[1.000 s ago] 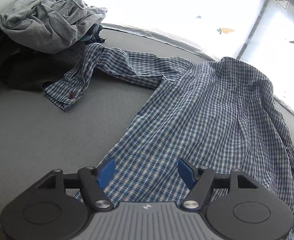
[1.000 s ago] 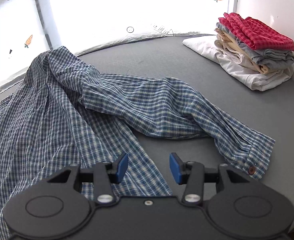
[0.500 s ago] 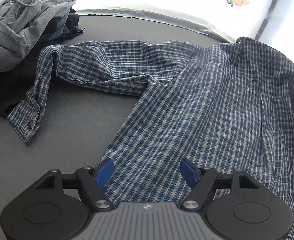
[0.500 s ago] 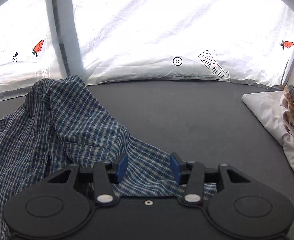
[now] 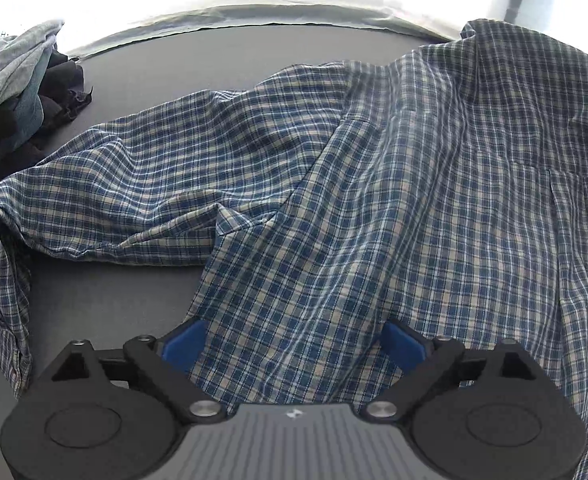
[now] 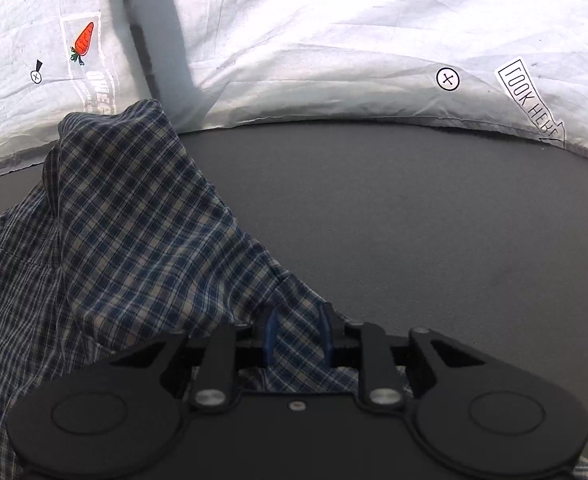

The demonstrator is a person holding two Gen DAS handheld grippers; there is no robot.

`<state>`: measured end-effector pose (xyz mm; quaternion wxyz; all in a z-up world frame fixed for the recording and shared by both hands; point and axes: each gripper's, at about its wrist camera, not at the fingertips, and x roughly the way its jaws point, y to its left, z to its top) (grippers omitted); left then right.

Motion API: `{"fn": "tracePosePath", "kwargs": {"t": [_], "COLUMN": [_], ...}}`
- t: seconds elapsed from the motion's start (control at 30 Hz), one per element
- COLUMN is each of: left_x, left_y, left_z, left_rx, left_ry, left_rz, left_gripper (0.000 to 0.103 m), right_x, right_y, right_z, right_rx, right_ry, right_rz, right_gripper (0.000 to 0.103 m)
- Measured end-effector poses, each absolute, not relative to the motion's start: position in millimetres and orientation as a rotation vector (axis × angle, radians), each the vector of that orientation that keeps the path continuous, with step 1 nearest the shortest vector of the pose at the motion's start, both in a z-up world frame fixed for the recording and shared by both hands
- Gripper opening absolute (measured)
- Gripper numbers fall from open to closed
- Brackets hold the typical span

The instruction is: Fold clothes

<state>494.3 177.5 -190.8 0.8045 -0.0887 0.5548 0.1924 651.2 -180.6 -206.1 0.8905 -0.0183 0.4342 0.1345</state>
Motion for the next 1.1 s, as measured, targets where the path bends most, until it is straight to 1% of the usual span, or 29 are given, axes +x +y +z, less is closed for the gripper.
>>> {"fn": "tracePosePath", "kwargs": {"t": [0.03,0.1,0.17,0.33,0.4,0.47,0.5,0.53,0.57,0.63,0.7,0.77,0.83,0.9,0.93,1.0,1.03,1.1], "left_x": [494.8,495.8,497.2,495.1,495.3,497.1,498.4,499.7,500.8,501.6,501.3,499.7,498.6,497.5,497.3,497.1,497.0,496.7], "left_y": [181.7,188.1,185.2,184.0,184.2,185.6,186.2,186.6,187.1,187.3,187.0,185.9,184.9,183.7,183.5,183.1,183.1,183.2], "left_z": [-192.2,-194.1,-194.9,-195.8,-195.7,-195.9,-196.0,-195.9,-196.0,-196.1,-196.2,-196.6,-197.1,-197.3,-197.4,-197.7,-197.8,-198.0], "left_rx": [-0.229,-0.286,-0.263,-0.262,-0.261,-0.262,-0.261,-0.261,-0.26,-0.257,-0.255,-0.252,-0.25,-0.25,-0.25,-0.249,-0.248,-0.247], "left_ry": [1.19,1.188,1.186,1.16,1.158,1.167,1.173,1.179,1.182,1.184,1.18,1.169,1.156,1.144,1.14,1.132,1.13,1.127], "left_rz": [0.415,0.423,0.423,0.423,0.422,0.418,0.416,0.414,0.411,0.406,0.405,0.407,0.413,0.42,0.422,0.426,0.426,0.427], "left_gripper": [0.098,0.101,0.103,0.103,0.103,0.103,0.103,0.103,0.103,0.103,0.103,0.103,0.103,0.103,0.103,0.103,0.103,0.103], "right_x": [652.4,654.7,657.9,671.9,679.6,683.0,681.8,680.4,679.4,680.6,685.5,690.8,702.9,713.6,718.9,729.9,735.7,737.1], "right_y": [-181.8,-187.2,-195.1,-221.3,-225.9,-219.4,-210.7,-200.8,-190.7,-168.5,-146.4,-127.1,-108.9,-102.7,-99.6,-95.2,-100.1,-105.5], "right_z": [-205.9,-205.0,-201.6,-183.5,-175.0,-168.6,-164.1,-160.5,-157.3,-153.2,-151.6,-150.2,-153.7,-161.6,-165.5,-173.5,-177.0,-174.2], "right_rx": [-0.039,-0.017,0.007,0.09,0.203,0.303,0.35,0.374,0.392,0.385,0.347,0.293,0.212,0.173,0.154,0.131,0.19,0.256], "right_ry": [0.9,0.886,0.871,0.834,0.842,0.858,0.85,0.832,0.815,0.79,0.773,0.765,0.764,0.793,0.807,0.839,0.866,0.842], "right_rz": [0.278,0.242,0.191,0.116,0.173,0.231,0.281,0.327,0.37,0.429,0.458,0.464,0.472,0.491,0.501,0.52,0.528,0.507], "right_gripper": [0.0,0.0,0.0,0.0,0.008,0.029,0.034,0.043,0.05,0.053,0.059,0.075,0.083,0.083,0.08,0.028,0.009,0.008]}}
